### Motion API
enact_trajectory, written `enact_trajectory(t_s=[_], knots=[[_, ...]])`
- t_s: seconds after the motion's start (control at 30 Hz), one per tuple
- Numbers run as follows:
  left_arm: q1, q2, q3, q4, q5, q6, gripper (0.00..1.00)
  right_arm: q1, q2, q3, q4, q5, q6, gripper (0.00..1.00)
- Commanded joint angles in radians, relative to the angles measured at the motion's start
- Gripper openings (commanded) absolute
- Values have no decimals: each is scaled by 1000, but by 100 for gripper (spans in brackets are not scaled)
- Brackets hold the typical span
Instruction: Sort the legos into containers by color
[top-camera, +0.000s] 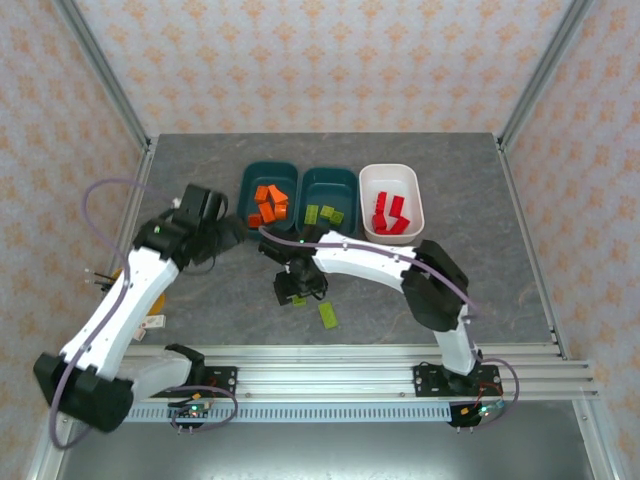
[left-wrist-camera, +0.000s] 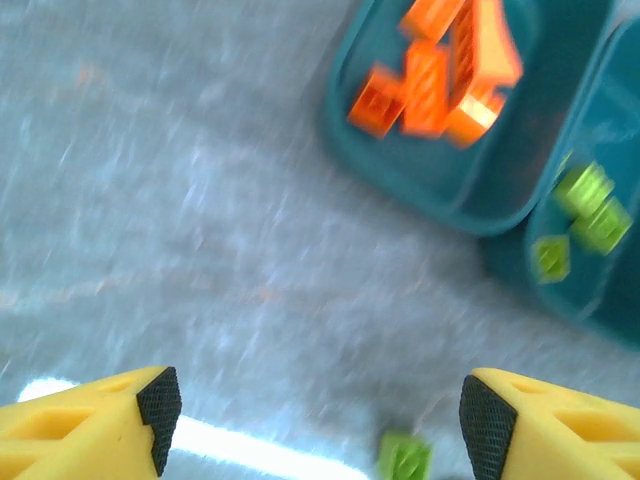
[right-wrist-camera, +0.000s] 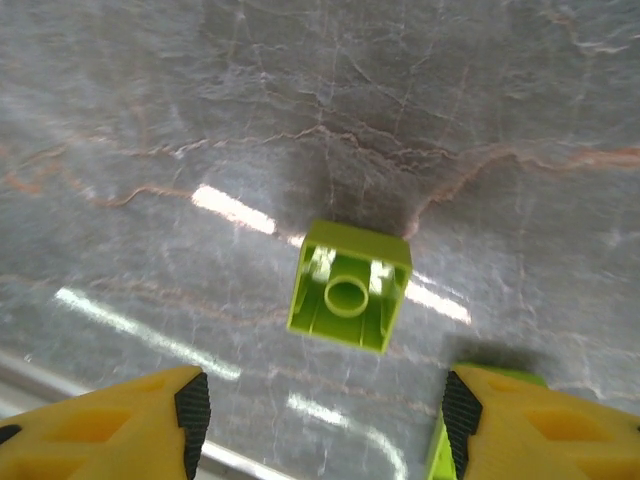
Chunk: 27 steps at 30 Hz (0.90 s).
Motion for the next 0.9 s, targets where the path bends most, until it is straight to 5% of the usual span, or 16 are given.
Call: enact_trajectory(t_s=[0.0,0.43,0.67,0.87], knots=[[-41,-152,-110,-120,-51,-89,78,2,24,27,-29,6,59,65],[-44,-308,-130,-212,-27,-82,78,4,130,59,-8,61,94,50],[-56,-307,-141,-159,13,-66,77,4,132,75,-24,108,81,30],[-84,-267,-140,-29,99,-35,77,-47,31,105,-70,165,50,27]])
